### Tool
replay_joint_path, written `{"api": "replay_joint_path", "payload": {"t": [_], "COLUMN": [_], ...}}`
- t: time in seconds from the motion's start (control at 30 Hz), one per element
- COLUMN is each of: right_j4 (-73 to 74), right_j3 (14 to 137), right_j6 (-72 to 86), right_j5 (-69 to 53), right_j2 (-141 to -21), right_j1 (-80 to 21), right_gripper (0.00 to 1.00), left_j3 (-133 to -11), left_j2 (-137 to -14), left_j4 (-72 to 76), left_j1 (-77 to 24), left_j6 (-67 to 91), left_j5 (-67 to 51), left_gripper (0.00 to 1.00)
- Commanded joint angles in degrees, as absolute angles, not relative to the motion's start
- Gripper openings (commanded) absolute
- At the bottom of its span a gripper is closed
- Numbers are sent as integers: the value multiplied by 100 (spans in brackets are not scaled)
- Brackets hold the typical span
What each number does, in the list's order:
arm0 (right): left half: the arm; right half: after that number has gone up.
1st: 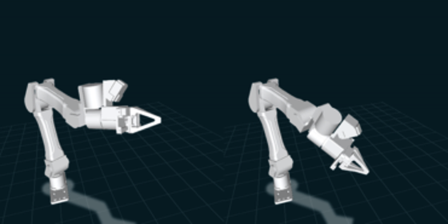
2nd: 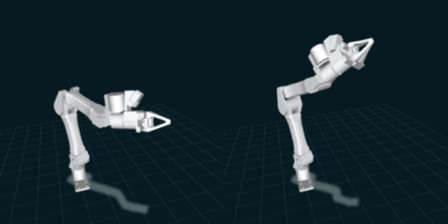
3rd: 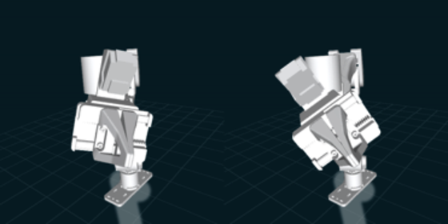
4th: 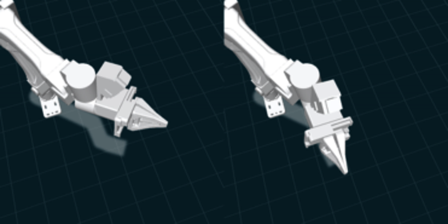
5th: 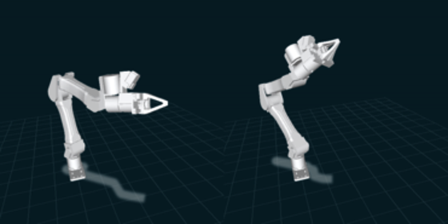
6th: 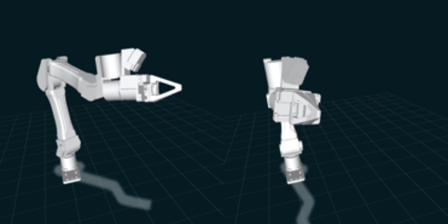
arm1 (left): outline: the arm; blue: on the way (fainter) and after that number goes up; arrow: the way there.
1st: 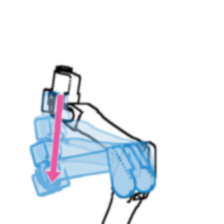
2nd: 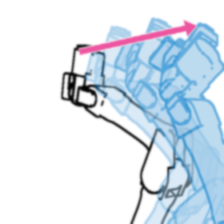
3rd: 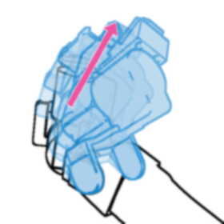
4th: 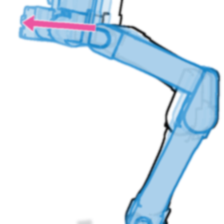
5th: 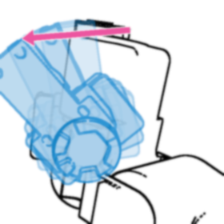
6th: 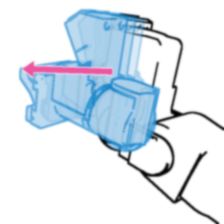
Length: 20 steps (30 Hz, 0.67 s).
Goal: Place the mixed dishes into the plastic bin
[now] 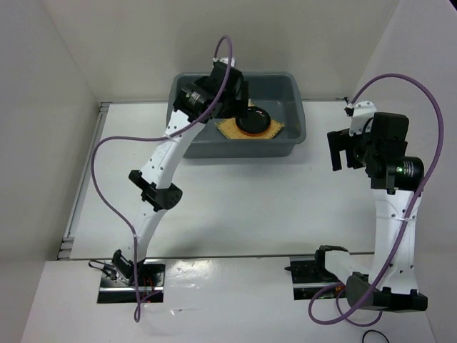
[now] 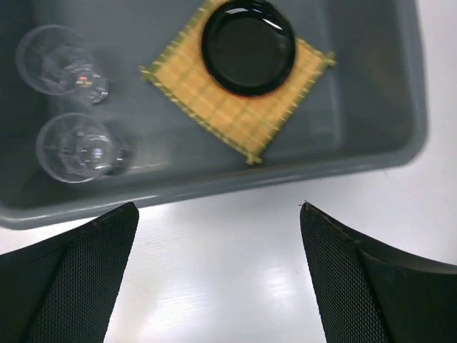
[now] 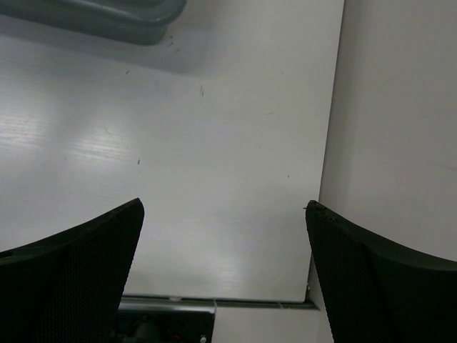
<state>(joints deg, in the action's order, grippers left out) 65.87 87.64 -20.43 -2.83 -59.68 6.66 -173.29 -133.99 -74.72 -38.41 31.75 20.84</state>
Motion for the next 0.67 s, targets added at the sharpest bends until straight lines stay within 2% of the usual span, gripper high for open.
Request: {"api": "replay_joint_path", "payload": {"t": [0.0, 0.07, 0.13, 0.17, 0.2, 0.3, 0.4, 0.63], "right_j4": [5775, 5547, 5493, 5432, 5432, 5379, 5318, 5213], "right_j3": [8641, 8508, 8508, 8456, 8455, 8402, 8463, 8517], "right_j6": [-2109, -2109, -2109, -2109, -2109, -2004, -1942, -1759], "right_j5": [-98, 26, 79, 79, 18, -149, -254, -466], "right_j2": [-6021, -6021, -6021, -6073, -6073, -6135, -6257, -6451], "right_j1": [571, 519, 519, 519, 519, 519, 571, 624], "right_gripper": [98, 98, 98, 98, 98, 98, 98, 98], "left_j3": [-17088, -15773, -14282, -12177, -11120, -8543, -8262, -7876], "left_j2": [-12965, -12632, -11632, -11097, -9813, -7717, -7313, -6812], "left_j4": [-7479, -7479, -6921, -6334, -4953, -3458, -3864, -3640], "left_j1": [-3735, -4016, -4017, -3964, -3868, -3105, -2567, -2452], "left_j6": [3164, 3172, 3454, 3350, 3096, 3250, 3252, 3077], "left_j5": [2713, 3755, 4173, 4027, 3782, 2694, 2400, 2198], "left_gripper": [100, 100, 100, 100, 100, 100, 100, 100]}}
